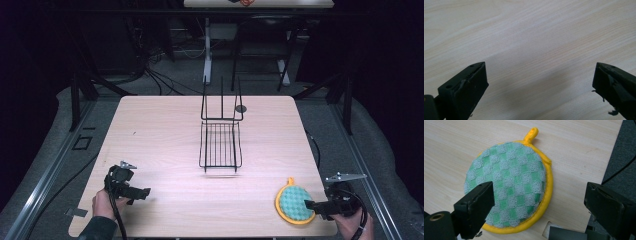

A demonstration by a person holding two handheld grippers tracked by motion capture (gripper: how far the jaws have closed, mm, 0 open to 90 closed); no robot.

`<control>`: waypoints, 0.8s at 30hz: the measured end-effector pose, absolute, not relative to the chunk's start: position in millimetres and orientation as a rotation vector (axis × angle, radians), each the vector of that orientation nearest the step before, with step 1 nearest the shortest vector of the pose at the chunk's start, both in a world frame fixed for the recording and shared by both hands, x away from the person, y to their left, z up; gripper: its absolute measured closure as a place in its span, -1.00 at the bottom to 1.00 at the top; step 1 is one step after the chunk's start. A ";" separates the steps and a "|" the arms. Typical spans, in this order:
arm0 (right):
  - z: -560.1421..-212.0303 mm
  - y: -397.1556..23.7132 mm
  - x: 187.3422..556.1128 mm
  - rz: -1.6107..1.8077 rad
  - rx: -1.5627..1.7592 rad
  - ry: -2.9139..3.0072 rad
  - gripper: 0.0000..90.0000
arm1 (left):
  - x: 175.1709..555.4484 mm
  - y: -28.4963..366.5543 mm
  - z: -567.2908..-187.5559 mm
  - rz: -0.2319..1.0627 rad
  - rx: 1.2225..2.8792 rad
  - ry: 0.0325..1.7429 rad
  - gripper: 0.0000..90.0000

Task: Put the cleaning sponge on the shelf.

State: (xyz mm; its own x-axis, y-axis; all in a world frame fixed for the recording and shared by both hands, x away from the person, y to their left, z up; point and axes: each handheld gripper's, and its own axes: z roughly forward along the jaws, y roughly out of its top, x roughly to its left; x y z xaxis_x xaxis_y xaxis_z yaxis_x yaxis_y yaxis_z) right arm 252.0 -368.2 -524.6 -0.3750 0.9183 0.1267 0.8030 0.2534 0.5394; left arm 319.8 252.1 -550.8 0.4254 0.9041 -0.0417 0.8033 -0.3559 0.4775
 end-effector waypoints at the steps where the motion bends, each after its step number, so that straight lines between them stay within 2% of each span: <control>1: -524.6 -368.4 252.8 0.798 1.620 2.309 -0.80 | 320.2 251.8 -551.2 0.312 2.255 1.453 -1.00; 10: -526.8 -366.7 257.6 0.832 1.627 2.330 -0.81 | 322.9 249.9 -550.1 0.254 2.254 1.423 -1.00; 18: -533.4 -359.3 266.7 0.804 1.599 2.401 -0.99 | 322.6 249.8 -549.4 0.271 2.237 1.419 -1.00; 24: -541.1 -357.3 273.5 0.812 1.613 2.434 -1.00 | 325.1 248.9 -552.5 0.242 2.232 1.438 -1.00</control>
State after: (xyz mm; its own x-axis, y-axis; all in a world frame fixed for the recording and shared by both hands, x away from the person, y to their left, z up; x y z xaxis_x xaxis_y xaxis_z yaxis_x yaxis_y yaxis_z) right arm 273.5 -357.3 -541.1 -0.4290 0.8819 0.1953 0.8226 0.2921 0.4879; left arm 325.1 248.9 -552.5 0.4347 0.8946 -0.1036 0.8115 -0.3392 0.4758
